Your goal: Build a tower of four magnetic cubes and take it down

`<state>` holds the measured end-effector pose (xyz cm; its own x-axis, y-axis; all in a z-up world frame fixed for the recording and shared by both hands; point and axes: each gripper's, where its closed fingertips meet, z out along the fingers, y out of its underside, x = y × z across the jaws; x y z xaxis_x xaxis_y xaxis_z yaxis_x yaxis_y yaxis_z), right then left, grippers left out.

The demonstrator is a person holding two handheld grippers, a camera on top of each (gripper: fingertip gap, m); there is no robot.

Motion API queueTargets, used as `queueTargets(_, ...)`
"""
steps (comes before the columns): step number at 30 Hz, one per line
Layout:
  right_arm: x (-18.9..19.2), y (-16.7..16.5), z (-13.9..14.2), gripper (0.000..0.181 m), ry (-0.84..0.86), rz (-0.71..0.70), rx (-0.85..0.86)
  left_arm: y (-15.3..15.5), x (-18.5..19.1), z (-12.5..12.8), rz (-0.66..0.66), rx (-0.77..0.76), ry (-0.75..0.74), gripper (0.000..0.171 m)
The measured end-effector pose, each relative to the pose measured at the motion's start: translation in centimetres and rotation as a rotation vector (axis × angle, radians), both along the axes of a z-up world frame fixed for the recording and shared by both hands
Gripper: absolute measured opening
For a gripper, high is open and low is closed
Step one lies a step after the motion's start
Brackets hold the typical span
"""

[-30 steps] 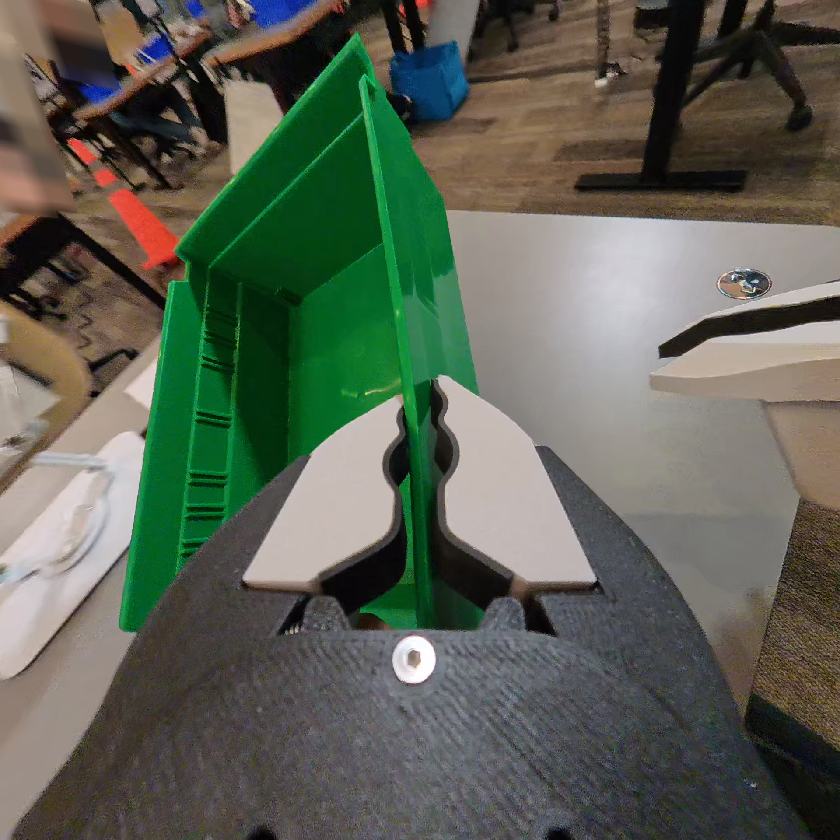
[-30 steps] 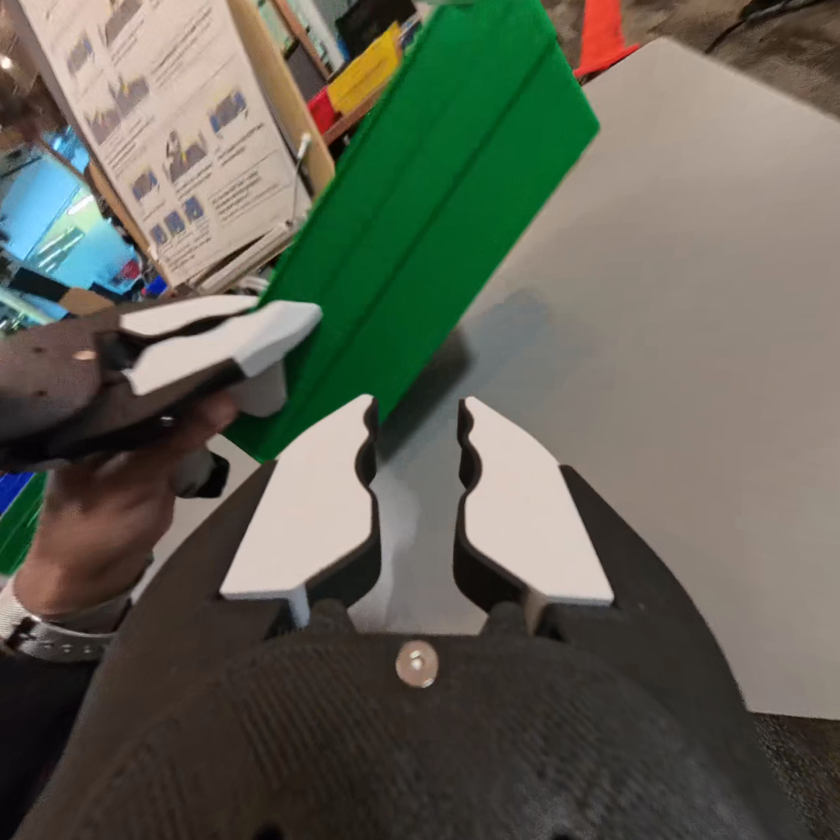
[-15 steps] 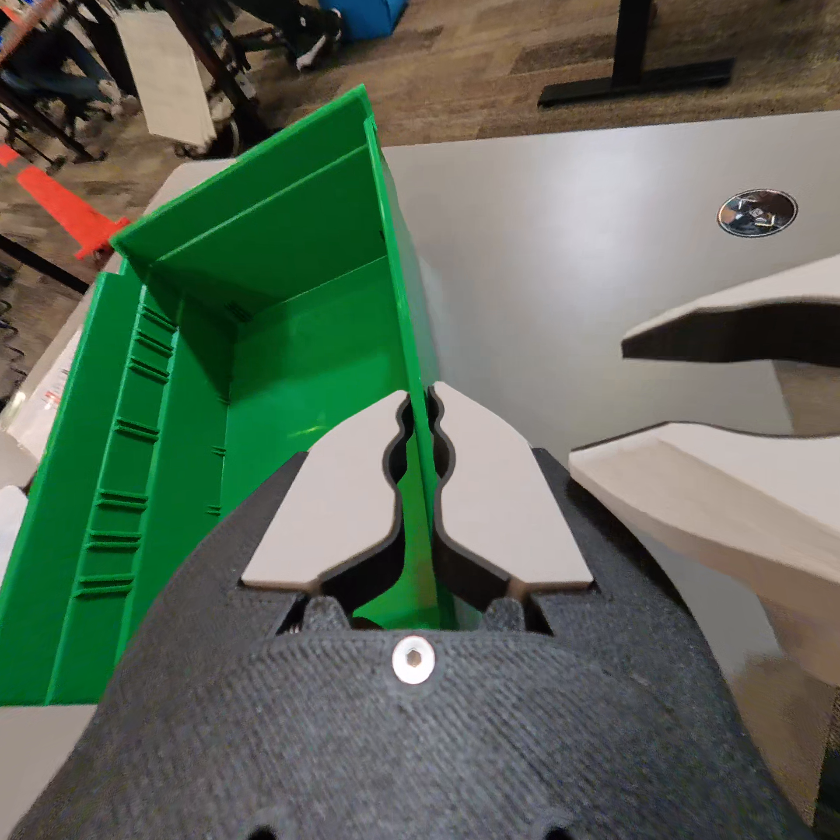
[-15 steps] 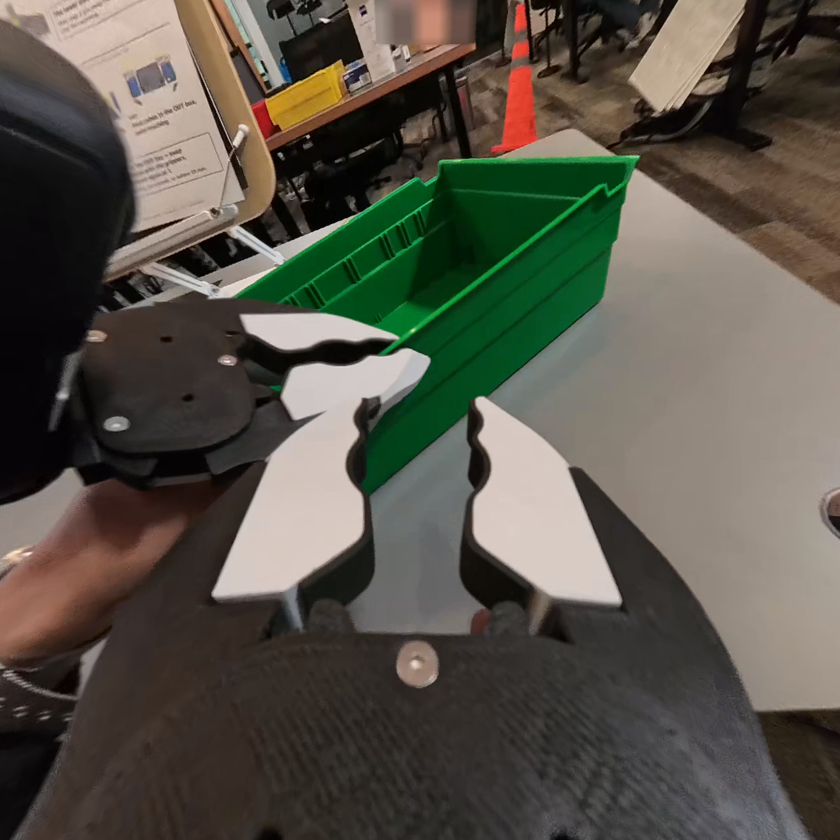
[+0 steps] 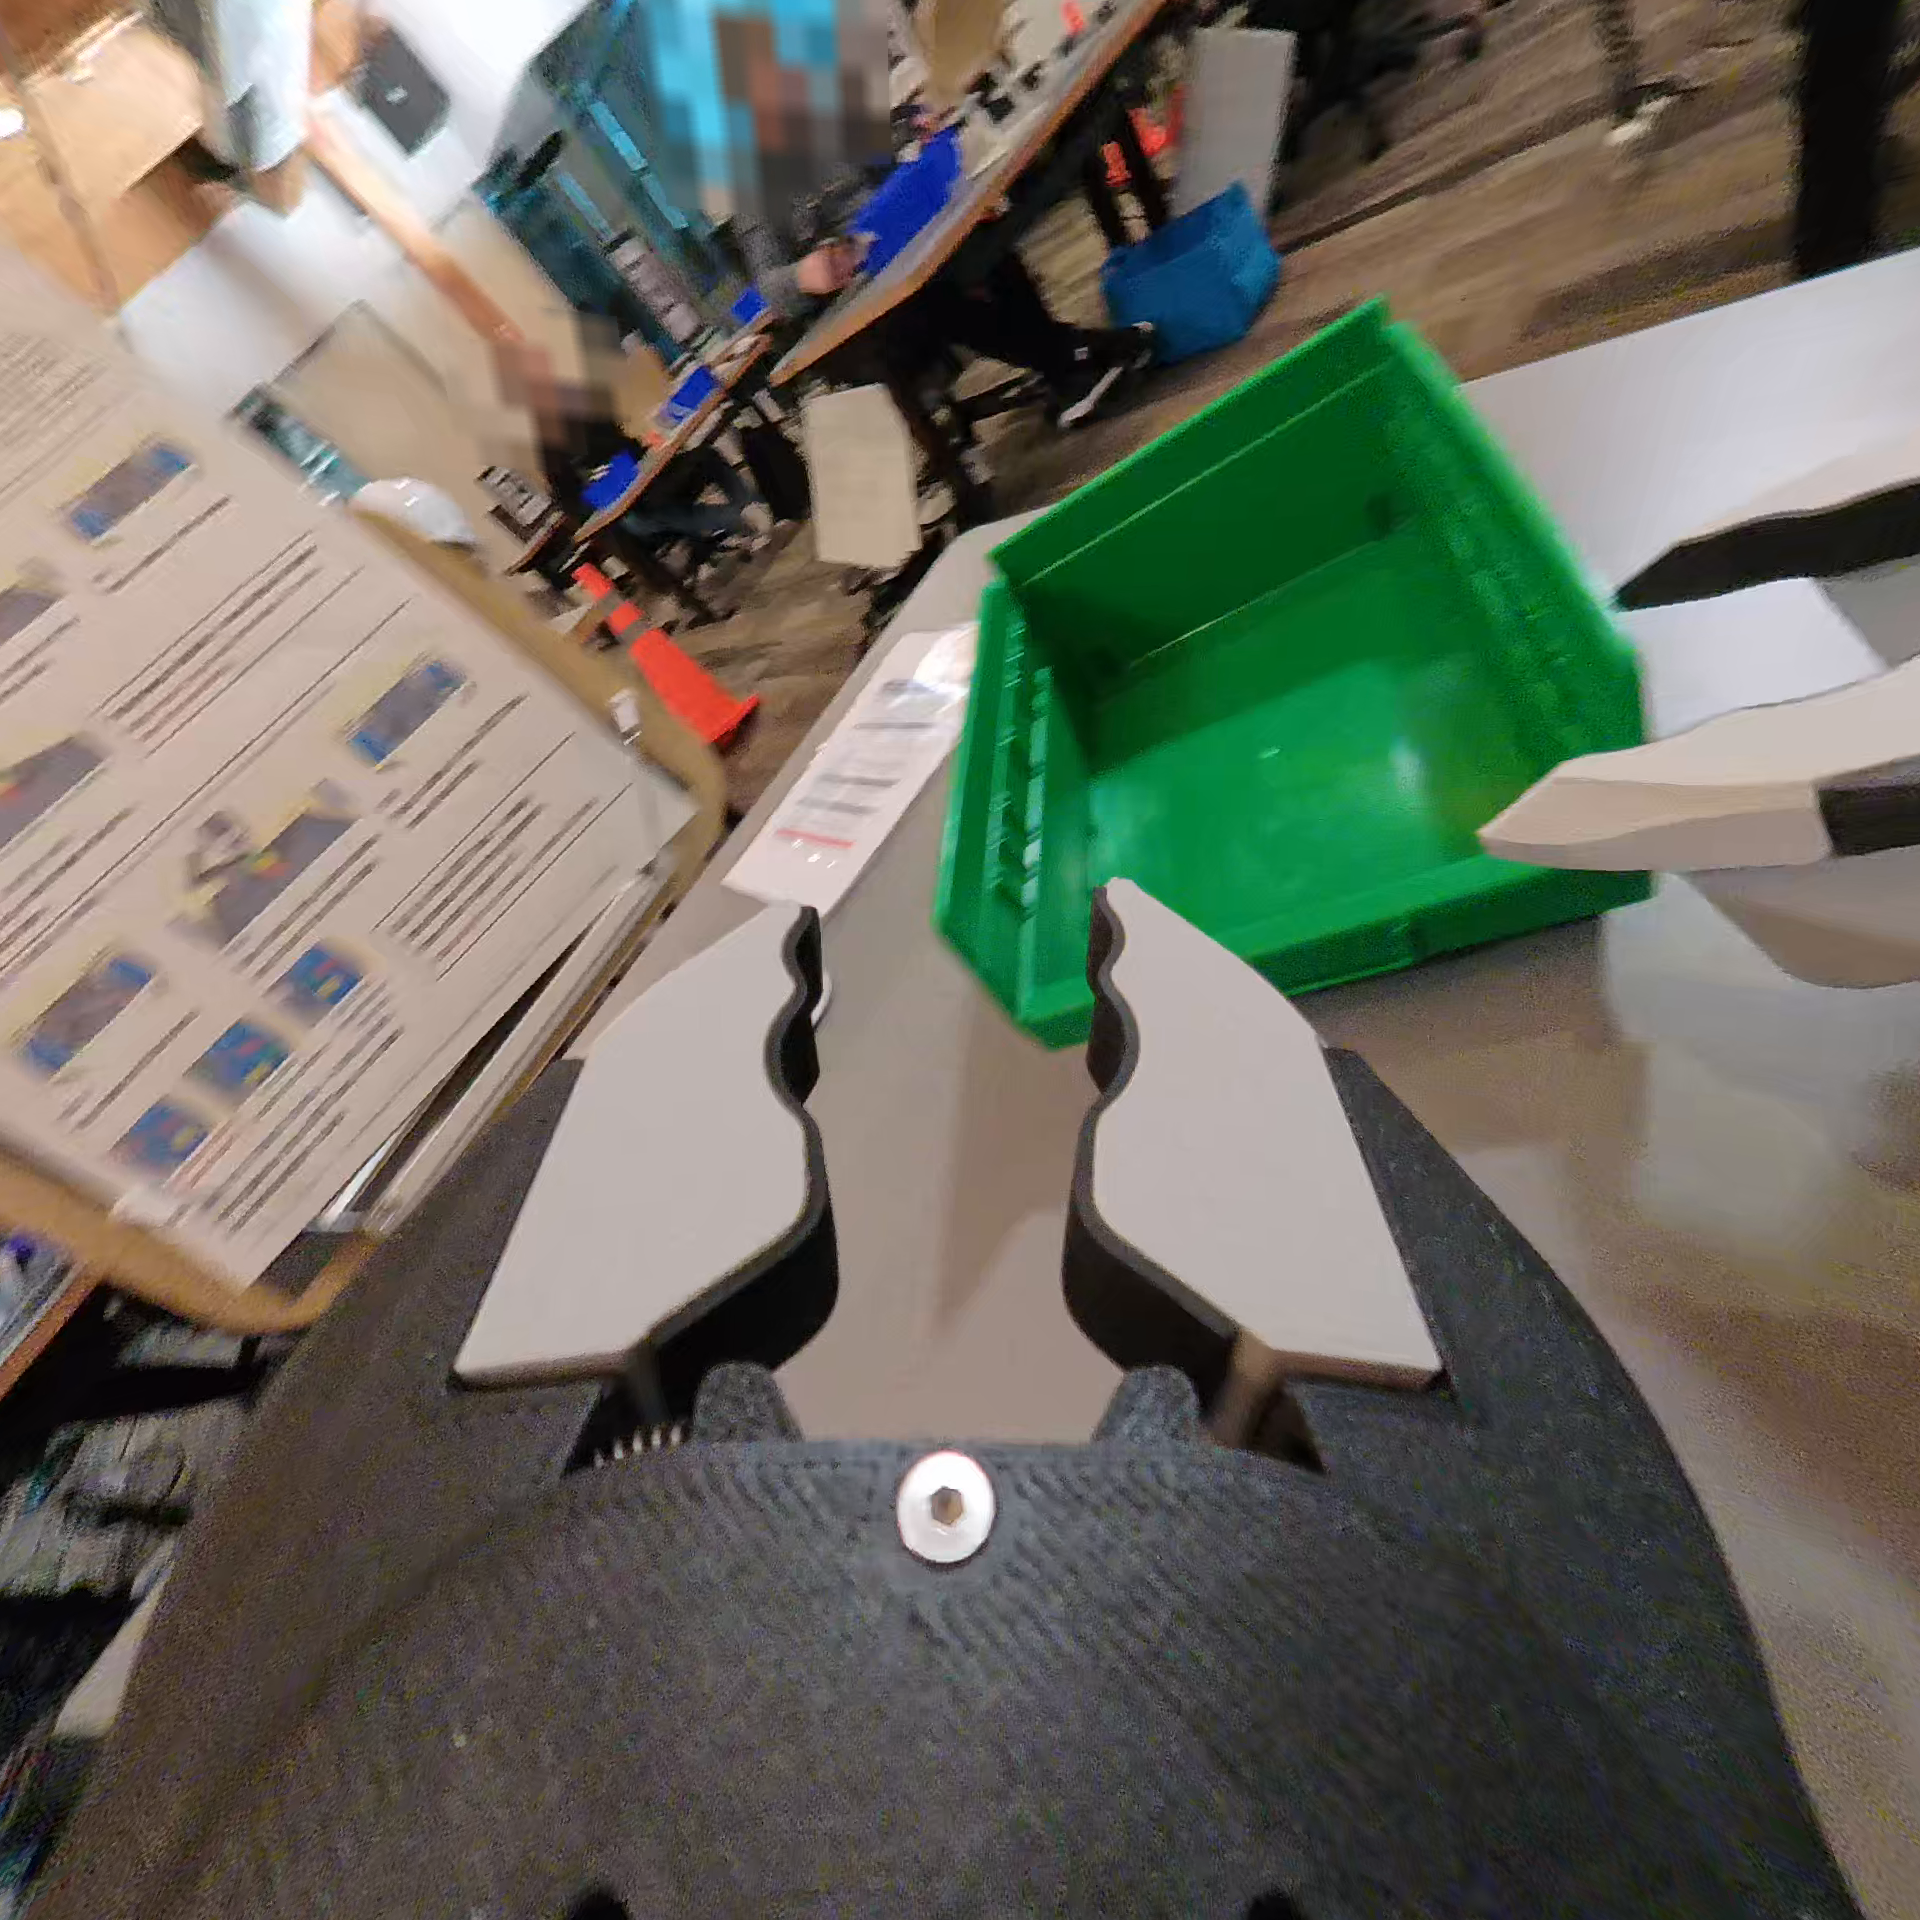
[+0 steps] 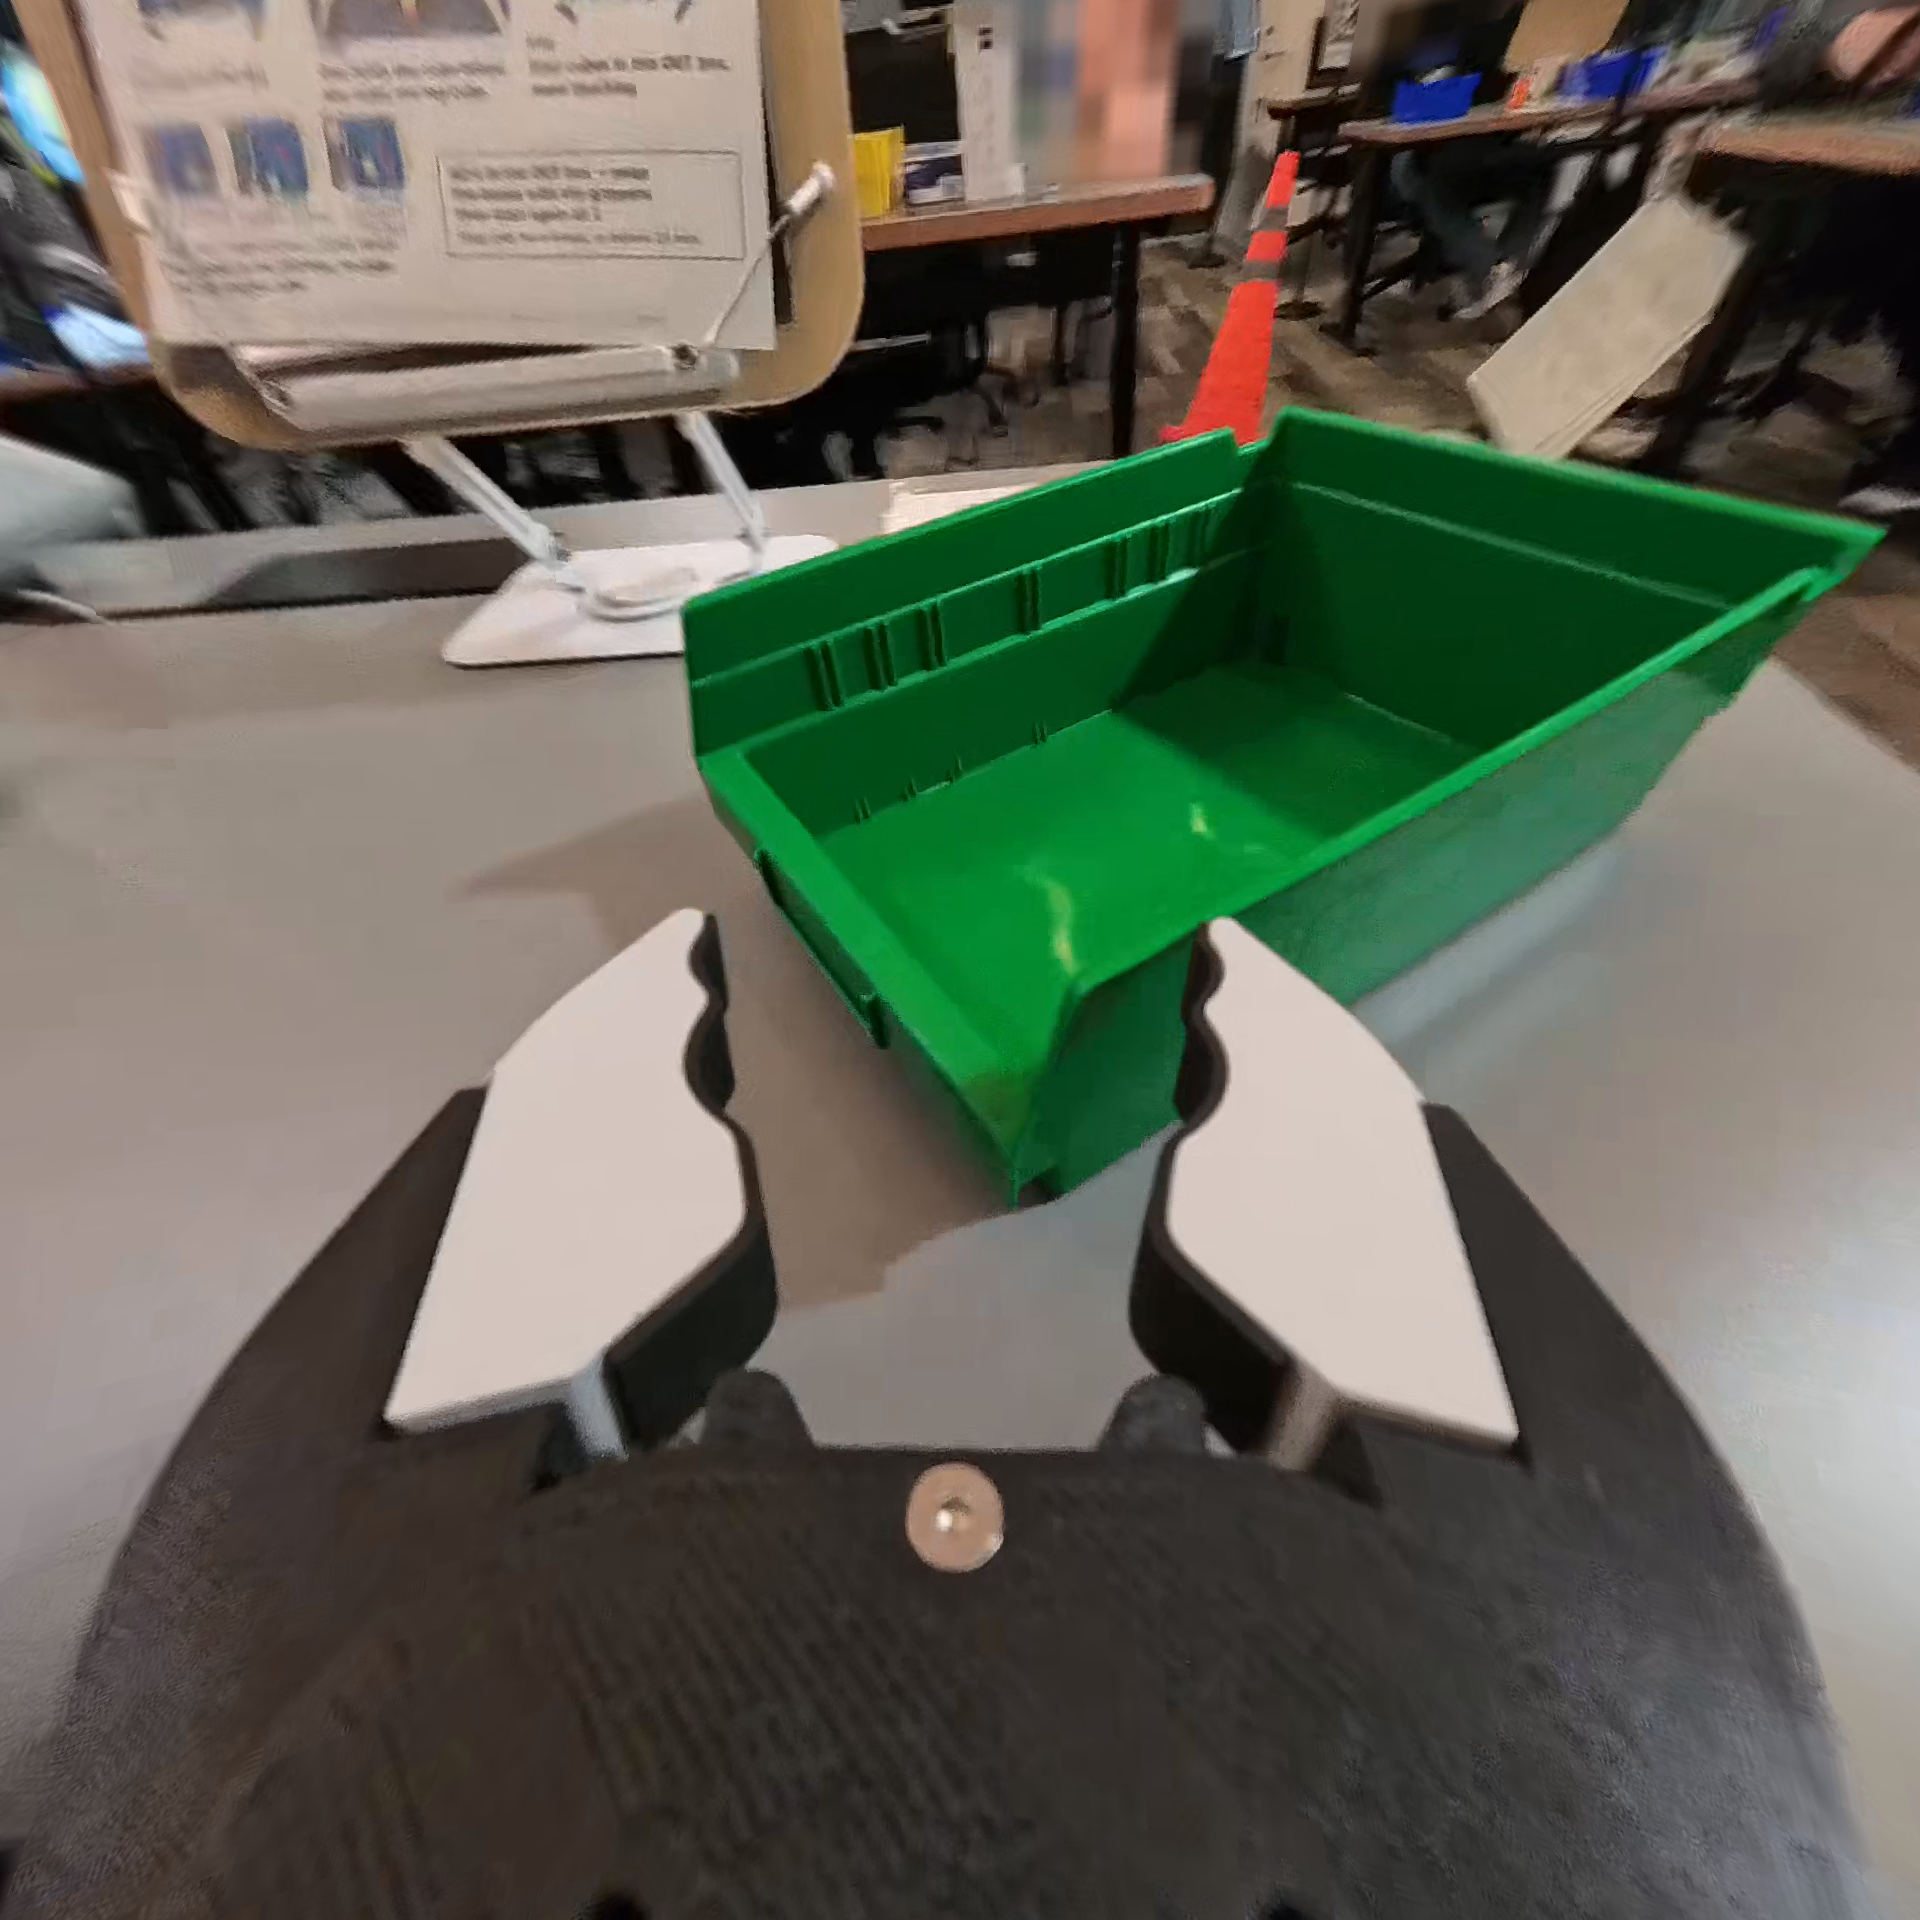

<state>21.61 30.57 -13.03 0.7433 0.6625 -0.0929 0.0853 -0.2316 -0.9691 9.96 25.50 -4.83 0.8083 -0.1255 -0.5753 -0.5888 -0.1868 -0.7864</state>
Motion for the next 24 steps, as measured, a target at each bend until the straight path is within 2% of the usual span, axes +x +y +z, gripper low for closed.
queueTargets(3, -1.1, 0.6, -0.3, 0.080, -0.063, -0.052, 0.051, -3.1, -4.9, 0.7, 0.118, 0.013, -0.038, 0.052)
queueTargets(5, -1.3, 1.5, -0.5, 0.069, -0.092, -0.091, 0.067, -5.1, -7.1, 1.0, 0.162, 0.023, -0.078, 0.052)
queueTargets(8, 0.1, 3.4, -1.7, 0.051, -0.189, -0.178, 0.057, -7.4, -9.4, 1.3, 0.199, 0.040, -0.137, 0.052)
queueTargets(10, 1.2, 4.4, -2.1, 0.056, -0.188, -0.178, 0.034, -8.4, -10.6, 1.7, 0.215, 0.051, -0.120, 0.052)
queueTargets(11, 1.8, 4.9, -2.1, 0.051, -0.166, -0.188, 0.015, -8.9, -11.3, 1.9, 0.232, 0.056, -0.104, 0.052)
queueTargets(13, 3.9, 6.2, -2.1, 0.020, -0.149, -0.249, -0.005, -9.4, -12.2, 2.6, 0.247, 0.081, -0.102, 0.052)
queueTargets(14, 5.2, 7.0, -1.9, 0.016, -0.153, -0.285, -0.001, -9.5, -12.5, 2.9, 0.248, 0.088, -0.114, 0.052)
queueTargets(20, 13.3, 12.1, -1.8, 0.005, -0.059, -0.463, -0.040, -9.3, -13.4, 3.0, 0.234, 0.066, -0.196, 0.051)
queueTargets(24, 16.0, 14.7, -1.8, 0.006, -0.020, -0.450, -0.028, -9.0, -13.9, 3.0, 0.239, 0.061, -0.197, 0.051)
